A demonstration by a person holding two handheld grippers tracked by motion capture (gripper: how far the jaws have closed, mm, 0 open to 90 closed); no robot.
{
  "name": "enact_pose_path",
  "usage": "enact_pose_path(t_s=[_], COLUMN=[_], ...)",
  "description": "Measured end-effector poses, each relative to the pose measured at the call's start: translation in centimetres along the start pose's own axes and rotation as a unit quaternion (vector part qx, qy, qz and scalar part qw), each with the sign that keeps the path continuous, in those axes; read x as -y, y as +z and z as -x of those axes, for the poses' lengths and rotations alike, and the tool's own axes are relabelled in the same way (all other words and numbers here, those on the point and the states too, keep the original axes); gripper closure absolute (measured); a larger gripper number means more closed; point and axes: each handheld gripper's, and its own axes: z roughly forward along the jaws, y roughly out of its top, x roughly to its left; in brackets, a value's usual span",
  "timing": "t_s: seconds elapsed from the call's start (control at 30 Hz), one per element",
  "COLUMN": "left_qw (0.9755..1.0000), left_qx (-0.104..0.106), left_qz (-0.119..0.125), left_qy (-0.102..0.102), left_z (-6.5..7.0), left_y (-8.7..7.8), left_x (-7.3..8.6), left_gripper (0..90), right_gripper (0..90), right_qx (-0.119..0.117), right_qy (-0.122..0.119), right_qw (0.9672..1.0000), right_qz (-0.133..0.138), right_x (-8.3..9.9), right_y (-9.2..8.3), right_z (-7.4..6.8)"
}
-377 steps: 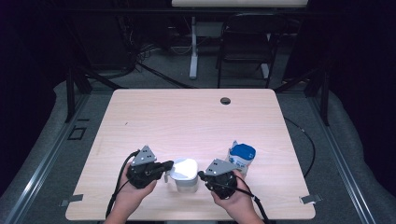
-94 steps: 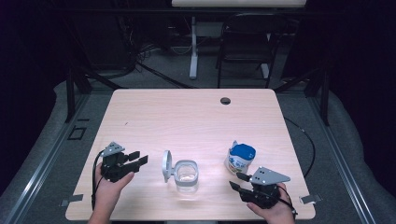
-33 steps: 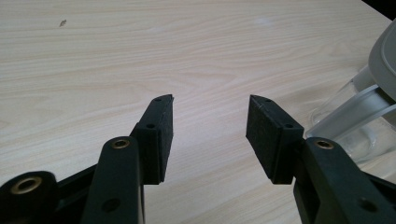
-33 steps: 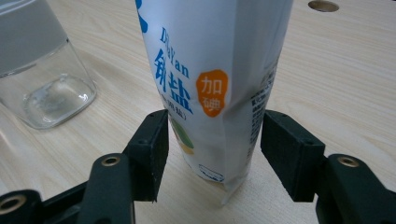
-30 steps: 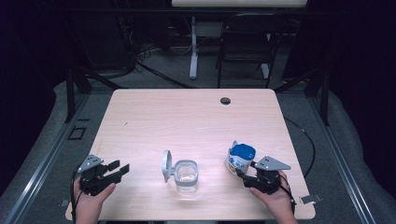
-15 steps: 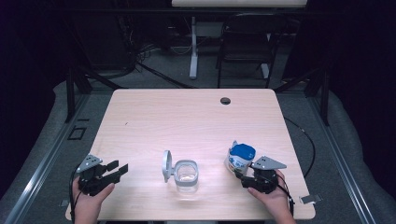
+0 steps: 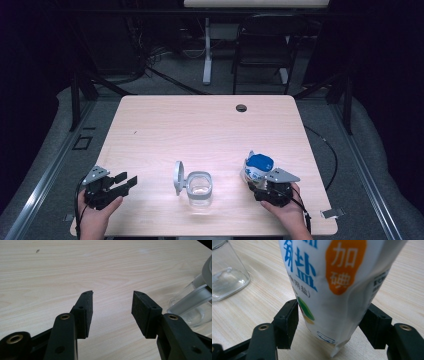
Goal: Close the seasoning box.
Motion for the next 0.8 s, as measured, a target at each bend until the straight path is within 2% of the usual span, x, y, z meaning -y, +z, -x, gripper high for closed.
enact_pose_path(t_s=[0.17,0.23,0.27,0.67,0.8], left_qw=[1.0000,1.0000,1.0000,1.0000,1.0000], left_qx=[0.000,0.001,0.001,0.002,0.001], left_qz=[0.000,-0.004,-0.004,-0.007,-0.007], left_qy=[-0.001,-0.001,0.000,0.000,-0.001], left_z=[0.0,0.0,0.0,0.0,0.1], left_y=[0.0,0.0,0.0,0.2,0.3], left_x=[0.0,0.0,0.0,0.1,0.1], left_gripper=[52.2,52.2,52.4,53.3,53.4], right_gripper=[34.0,34.4,34.4,33.5,32.5], right_qx=[0.006,0.013,0.020,0.003,0.010], right_qy=[0.006,0.001,-0.009,0.004,0.003], right_qw=[1.0000,0.9999,0.9998,1.0000,0.9999], right_qz=[0.005,0.003,0.000,0.004,0.004], right_x=[0.2,0.2,0.3,0.3,0.4], right_y=[0.3,0.5,0.7,1.0,1.3], right_z=[-0.1,-0.3,-0.5,-0.1,-0.2])
